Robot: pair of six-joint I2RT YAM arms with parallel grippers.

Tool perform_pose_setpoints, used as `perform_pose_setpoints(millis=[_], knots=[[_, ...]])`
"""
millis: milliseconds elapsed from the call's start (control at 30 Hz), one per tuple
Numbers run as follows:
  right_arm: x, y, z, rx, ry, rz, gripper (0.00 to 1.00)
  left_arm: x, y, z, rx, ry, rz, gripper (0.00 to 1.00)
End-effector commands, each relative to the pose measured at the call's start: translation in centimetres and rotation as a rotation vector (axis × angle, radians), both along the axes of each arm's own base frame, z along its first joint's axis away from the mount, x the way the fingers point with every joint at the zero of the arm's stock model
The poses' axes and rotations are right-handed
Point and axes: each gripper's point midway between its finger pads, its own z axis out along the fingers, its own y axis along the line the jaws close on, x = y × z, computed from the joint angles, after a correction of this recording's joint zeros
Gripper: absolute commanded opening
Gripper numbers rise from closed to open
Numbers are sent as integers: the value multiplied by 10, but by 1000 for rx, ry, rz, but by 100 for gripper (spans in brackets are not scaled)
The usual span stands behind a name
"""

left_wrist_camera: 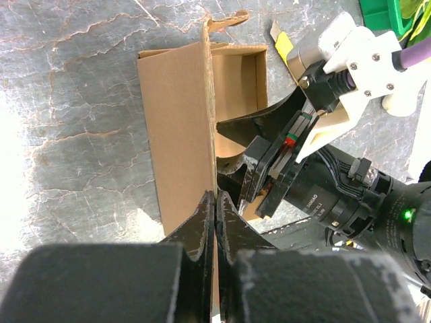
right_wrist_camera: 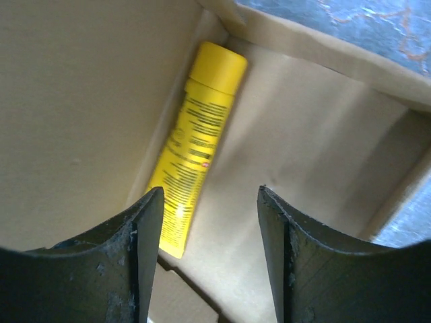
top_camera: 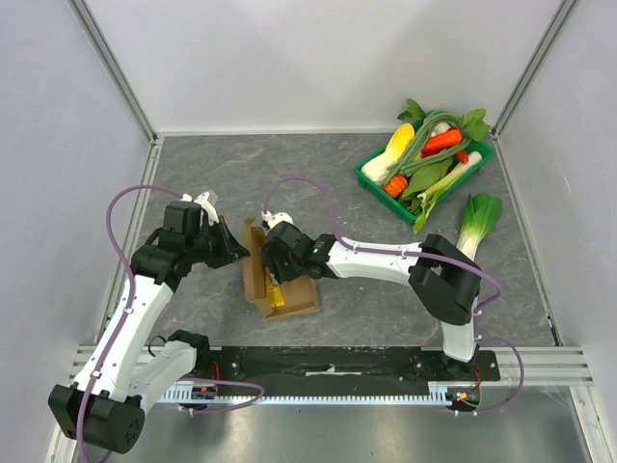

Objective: Unpack the express box

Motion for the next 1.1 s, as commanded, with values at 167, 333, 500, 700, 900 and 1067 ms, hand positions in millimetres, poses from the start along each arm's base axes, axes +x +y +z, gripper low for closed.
perform_pose_setpoints(millis=[167,333,500,700,900,1067], knots=[[-2,35,-1,120,26,15,63,-12,-5,22,-44,-11,-28,2],[-6,26,-20,81,60,-12,58,-14,0,25,-28,-21,-18,2],[-7,27,-30,72,75,-15,54,-18,3,25,-18,-22,-6,2],[-4,37,-37,78,77,-9,57,-20,3,23,-34,-15,10,2],[-1,39,-44,77,75,-21,53,-21,3,21,-44,-6,26,2],[4,28,-48,28,45,-41,36,-18,8,21,-20,-14,47,2]])
